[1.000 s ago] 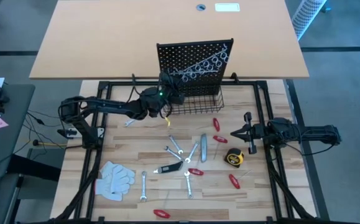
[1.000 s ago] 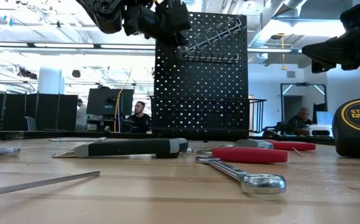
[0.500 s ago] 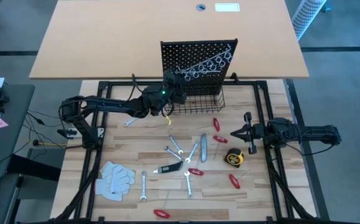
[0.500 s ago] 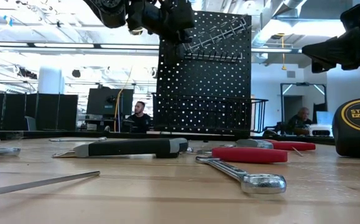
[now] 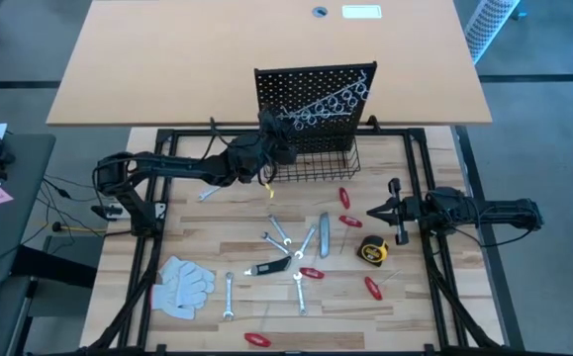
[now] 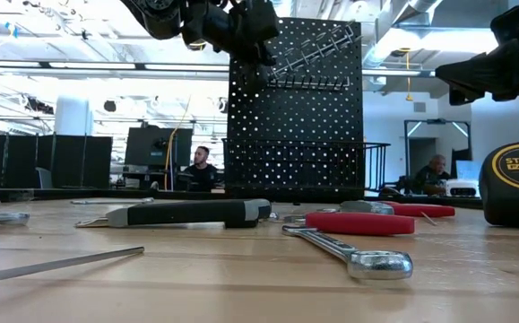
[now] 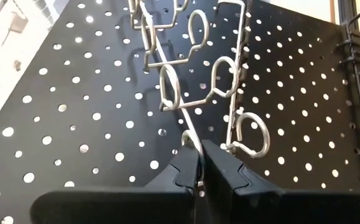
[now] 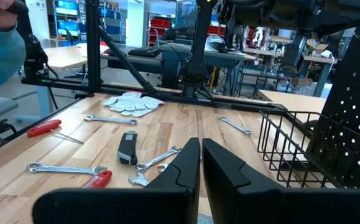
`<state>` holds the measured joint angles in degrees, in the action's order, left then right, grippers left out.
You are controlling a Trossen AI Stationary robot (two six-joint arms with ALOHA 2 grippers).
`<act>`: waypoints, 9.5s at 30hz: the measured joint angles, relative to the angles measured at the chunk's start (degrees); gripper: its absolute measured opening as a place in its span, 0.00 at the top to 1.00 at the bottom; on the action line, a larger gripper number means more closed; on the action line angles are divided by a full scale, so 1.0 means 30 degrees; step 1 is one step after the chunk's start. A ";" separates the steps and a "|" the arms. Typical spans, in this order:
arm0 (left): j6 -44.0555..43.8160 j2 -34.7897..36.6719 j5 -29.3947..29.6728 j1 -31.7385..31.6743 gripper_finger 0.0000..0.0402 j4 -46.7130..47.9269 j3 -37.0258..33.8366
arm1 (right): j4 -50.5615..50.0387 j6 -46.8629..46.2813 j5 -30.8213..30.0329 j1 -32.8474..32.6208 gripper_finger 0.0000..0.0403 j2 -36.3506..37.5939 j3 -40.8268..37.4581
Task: Hang tools onto peg board
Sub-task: Hang the hook on the pegboard
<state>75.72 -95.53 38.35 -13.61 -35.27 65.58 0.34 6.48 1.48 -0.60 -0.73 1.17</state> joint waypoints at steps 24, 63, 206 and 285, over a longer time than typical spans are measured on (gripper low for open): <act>0.0134 0.0000 -0.0168 0.0977 0.98 -0.0727 0.0000 | 0.0000 0.0000 -0.0007 0.0000 0.93 0.0000 0.0000; 0.0613 0.5850 -0.9441 -0.2949 0.99 0.4684 0.1398 | 0.0006 0.0000 -0.0007 -0.0006 0.93 0.0000 0.0000; -1.8463 0.5850 -1.7719 -0.9063 0.99 0.5471 0.3220 | 0.0007 0.0000 0.0000 0.0000 0.93 0.0000 -0.0007; -1.3519 0.7002 -1.9234 -0.8089 0.74 0.9230 0.3196 | 0.0007 0.0000 -0.0001 0.0000 0.93 0.0000 -0.0006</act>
<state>35.17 -74.52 -19.35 -37.87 -7.58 75.17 0.36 6.48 1.47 -0.60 -0.73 1.15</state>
